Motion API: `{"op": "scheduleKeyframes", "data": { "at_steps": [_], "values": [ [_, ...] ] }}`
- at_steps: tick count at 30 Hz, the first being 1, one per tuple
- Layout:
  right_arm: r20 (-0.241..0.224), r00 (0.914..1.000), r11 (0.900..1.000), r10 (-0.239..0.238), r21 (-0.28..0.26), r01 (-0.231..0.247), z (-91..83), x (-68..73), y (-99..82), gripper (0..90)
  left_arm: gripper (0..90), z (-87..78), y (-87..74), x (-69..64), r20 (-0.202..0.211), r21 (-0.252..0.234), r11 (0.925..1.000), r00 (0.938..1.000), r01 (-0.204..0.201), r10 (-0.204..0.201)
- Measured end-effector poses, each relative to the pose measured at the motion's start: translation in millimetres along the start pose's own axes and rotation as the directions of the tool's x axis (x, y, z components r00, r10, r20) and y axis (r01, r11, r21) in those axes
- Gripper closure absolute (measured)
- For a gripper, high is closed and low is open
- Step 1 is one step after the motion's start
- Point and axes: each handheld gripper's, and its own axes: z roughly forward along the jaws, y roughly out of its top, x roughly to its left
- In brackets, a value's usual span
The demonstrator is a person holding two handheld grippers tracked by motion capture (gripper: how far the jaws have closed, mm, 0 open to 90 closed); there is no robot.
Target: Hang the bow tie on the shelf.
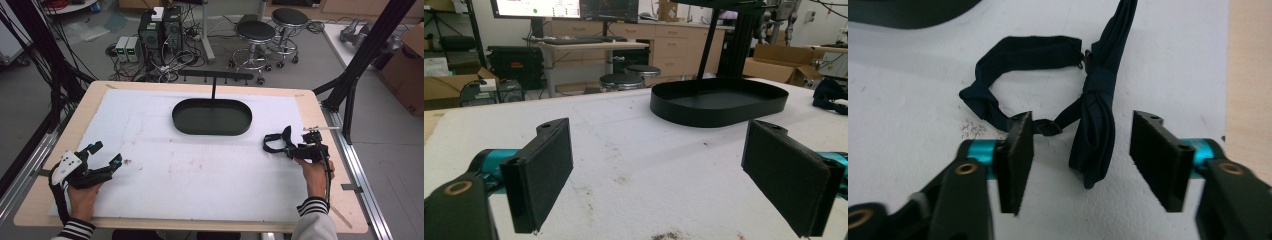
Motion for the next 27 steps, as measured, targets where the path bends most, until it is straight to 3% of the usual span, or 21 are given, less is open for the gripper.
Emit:
{"op": "scheduleKeyframes", "data": {
  "at_steps": [11, 12, 16, 21, 27],
  "values": [
    [0.048, 0.9986, 0.9981, -0.021, 0.059, 0.018, 7.2, -1.5, 0.0, 65.5, 13.5, 0.2, 0.0, 0.2, -0.001, -0.001, 1.0, 1.0, 0.007, -0.007],
    [0.049, 0.9987, 0.9982, -0.017, 0.059, 0.014, 7.0, -0.9, 0.5, 73.7, 13.4, 0.2, 0.0, 0.1, -0.001, -0.001, 1.0, 1.0, 0.006, -0.006],
    [0.058, 0.9983, 0.9984, -0.005, 0.057, 0.002, 5.7, -0.5, 1.1, 81.0, 13.5, 0.2, -0.1, 0.2, 0.0, -0.002, 1.0, 1.0, 0.008, -0.008],
    [0.066, 0.9977, 0.9986, 0.015, 0.05, -0.019, 3.9, -0.3, 0.8, 83.2, 13.5, 0.3, 0.0, 0.4, 0.0, 0.0, 1.0, 1.0, 0.007, -0.007],
    [0.07, 0.9976, 0.9999, 0.0, 0.01, -0.001, -1.0, 3.9, 1.6, 83.9, 13.4, 0.3, -0.1, 0.3, -0.001, 0.0, 1.0, 1.0, 0.008, -0.008]
  ]
}}
